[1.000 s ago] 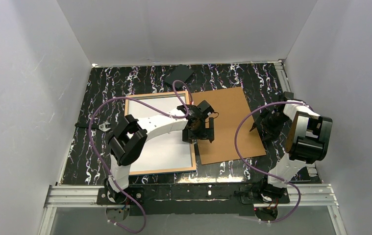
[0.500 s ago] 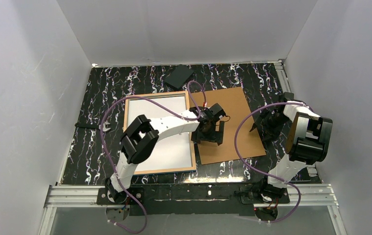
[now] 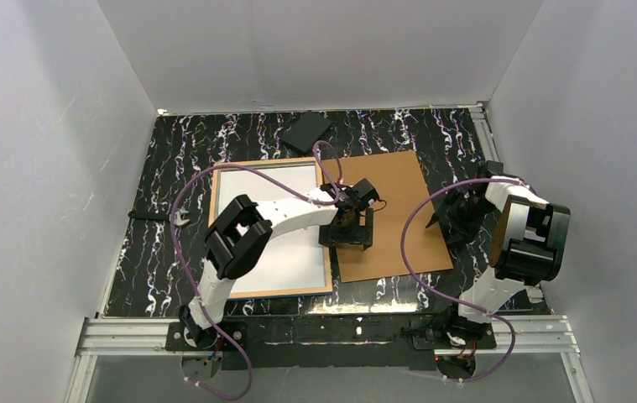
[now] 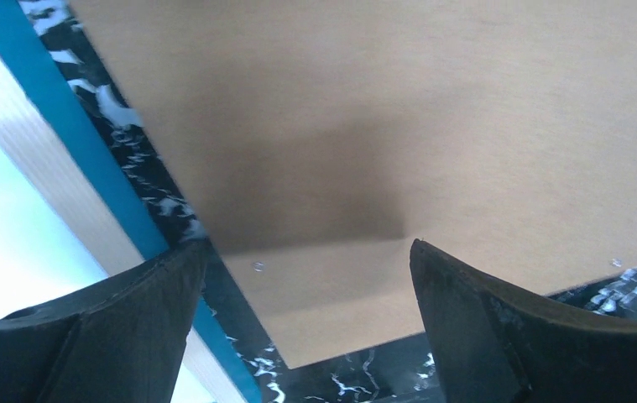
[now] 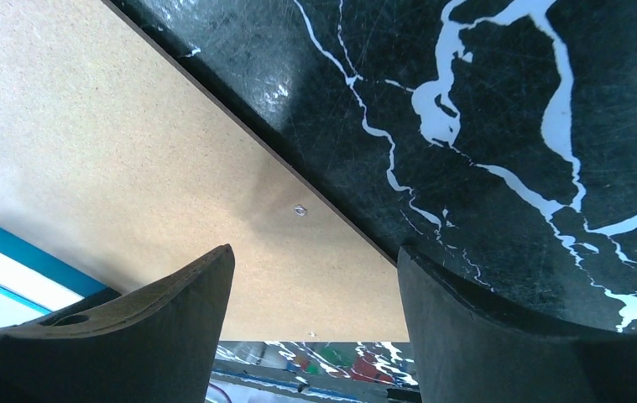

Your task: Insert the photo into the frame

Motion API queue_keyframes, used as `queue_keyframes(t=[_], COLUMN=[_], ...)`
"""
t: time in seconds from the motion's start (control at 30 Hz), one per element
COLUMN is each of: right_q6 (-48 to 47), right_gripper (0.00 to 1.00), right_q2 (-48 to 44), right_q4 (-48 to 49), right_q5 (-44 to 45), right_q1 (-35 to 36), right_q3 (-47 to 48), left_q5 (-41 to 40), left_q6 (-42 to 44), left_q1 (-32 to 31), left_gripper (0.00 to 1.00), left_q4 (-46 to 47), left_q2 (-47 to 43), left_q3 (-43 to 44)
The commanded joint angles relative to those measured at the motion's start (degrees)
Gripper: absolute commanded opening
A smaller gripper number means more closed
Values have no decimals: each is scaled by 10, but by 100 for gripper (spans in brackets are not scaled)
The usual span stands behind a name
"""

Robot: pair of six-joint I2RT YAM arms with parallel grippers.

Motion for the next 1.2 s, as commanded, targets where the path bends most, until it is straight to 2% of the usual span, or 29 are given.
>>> queue_keyframes(t=[0.0,0.17,0.3,0.57,0.7,0.9,1.17], right_q6=[-4,-4,-2,-3,-5,-4,-9], right_gripper=[79,79,79,78,78,77,77], right_q2=[-18,-25,-24,-31,-37,-52,-76], right_q4=[2,3,7,20,23,26,17], right_q5=[-22,-26,-37,-84,-105,-133,-159], right_q1=[-1,-1,-1,-1,-1,-1,-1], right_q3=[-14,-20,-27,-58,-71,-88,-102], left_q5=[-31,-24,20,164,196,215,221], left_q6=[-19,-19,-23,-57,-56,-34,8], left_q1=[29,34,33,34,33,34,33], left_gripper=[93,95,95,93,92,92,92], left_q4=[-97,-81,-56,97,138,144,83], left_q2=[-13,-23,-3,36,28,-14,-87], left_q3=[-69,-82,-69,-72,-69,-52,1])
